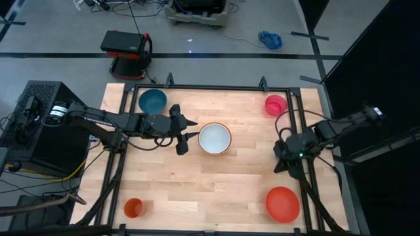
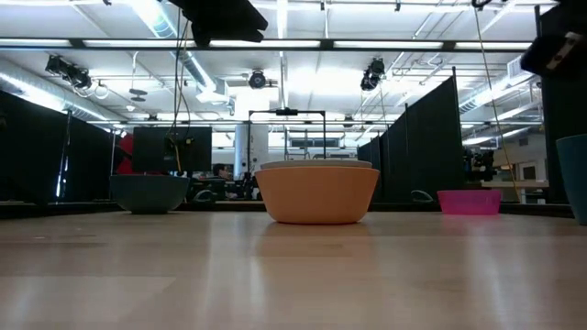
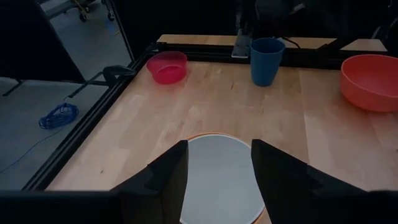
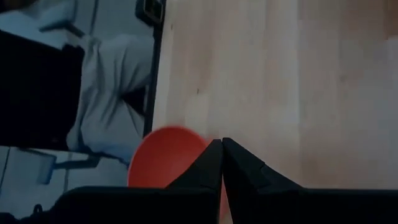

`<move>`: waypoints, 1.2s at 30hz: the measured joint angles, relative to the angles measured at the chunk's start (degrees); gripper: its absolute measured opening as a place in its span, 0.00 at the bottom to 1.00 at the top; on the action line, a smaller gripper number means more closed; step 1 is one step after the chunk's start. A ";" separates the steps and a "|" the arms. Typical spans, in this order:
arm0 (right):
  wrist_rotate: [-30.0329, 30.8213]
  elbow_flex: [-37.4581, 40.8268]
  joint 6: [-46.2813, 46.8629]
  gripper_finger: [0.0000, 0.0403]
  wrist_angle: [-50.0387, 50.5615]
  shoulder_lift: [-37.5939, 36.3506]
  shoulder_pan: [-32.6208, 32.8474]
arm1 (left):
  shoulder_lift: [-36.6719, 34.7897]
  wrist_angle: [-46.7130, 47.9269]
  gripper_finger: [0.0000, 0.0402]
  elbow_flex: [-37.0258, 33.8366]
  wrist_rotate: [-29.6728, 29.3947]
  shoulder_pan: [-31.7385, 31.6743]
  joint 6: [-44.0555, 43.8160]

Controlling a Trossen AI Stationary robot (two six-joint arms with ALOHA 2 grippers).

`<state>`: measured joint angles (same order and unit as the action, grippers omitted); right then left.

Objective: Nest bowls inside each other
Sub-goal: Stack the orange bowl on the white bowl

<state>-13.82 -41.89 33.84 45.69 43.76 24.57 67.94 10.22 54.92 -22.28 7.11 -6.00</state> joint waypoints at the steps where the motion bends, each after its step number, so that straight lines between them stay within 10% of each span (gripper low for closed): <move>1: 0.37 0.00 1.31 0.00 0.00 0.64 1.26 | 0.00 0.00 0.41 0.00 0.00 0.00 -0.02; 29: -1.19 -0.04 12.55 0.00 -0.99 17.30 12.10 | 0.00 1.93 0.42 0.00 1.14 0.02 -0.09; 36: -1.09 -0.07 12.57 0.14 -3.98 19.51 13.59 | 0.00 1.99 0.41 0.00 1.14 0.02 -0.07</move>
<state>-14.90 -41.95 46.40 41.71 63.27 38.16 67.94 12.21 54.92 -21.15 7.14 -6.07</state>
